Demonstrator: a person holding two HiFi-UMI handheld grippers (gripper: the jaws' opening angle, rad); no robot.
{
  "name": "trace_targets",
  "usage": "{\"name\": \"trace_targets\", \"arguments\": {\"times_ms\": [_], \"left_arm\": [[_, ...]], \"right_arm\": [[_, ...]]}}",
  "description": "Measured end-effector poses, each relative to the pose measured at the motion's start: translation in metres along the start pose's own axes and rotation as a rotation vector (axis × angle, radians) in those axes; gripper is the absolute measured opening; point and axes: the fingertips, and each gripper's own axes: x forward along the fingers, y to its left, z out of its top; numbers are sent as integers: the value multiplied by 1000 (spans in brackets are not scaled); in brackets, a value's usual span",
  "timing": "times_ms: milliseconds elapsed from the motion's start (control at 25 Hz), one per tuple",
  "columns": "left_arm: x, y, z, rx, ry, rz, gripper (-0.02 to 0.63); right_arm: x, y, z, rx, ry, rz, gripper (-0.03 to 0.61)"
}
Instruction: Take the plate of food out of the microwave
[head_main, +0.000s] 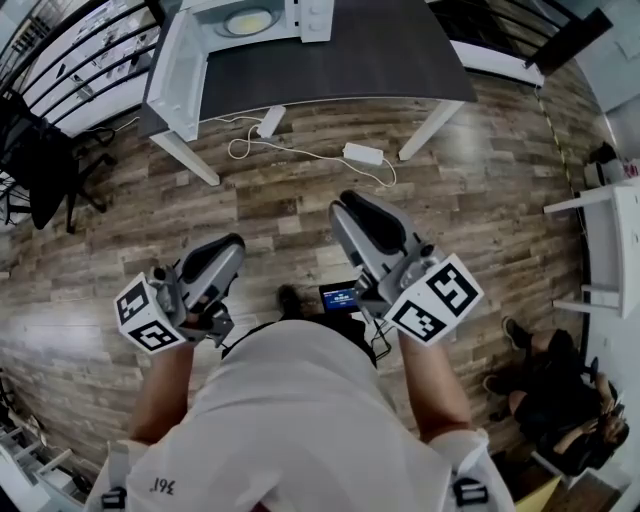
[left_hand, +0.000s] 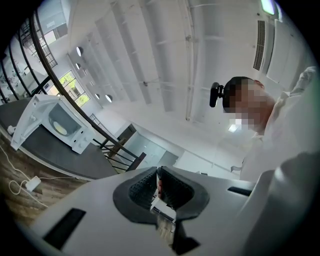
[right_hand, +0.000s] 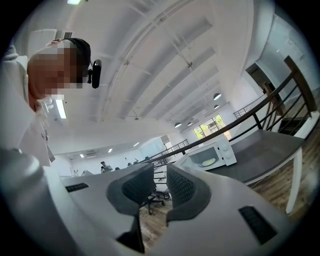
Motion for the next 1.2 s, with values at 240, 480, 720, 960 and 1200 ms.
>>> {"name": "trace_targets", "arguments": {"times_ms": [240, 480, 720, 960, 1200], "left_arm": [[-4, 52, 16, 23, 52, 37, 29], [25, 106, 23, 39, 98, 122, 29], [77, 191, 38, 52, 89, 237, 29], [130, 279, 60, 47, 52, 380, 29], [169, 352, 82, 46, 34, 484, 29]], "right_arm": [[49, -15, -5, -3, 16, -37, 61], [87, -65, -2, 13, 53, -83, 61], [137, -151, 5, 38, 109, -82, 61], [195, -237, 20, 26, 197, -48, 61], [253, -299, 20, 6, 272, -10, 61]]}}
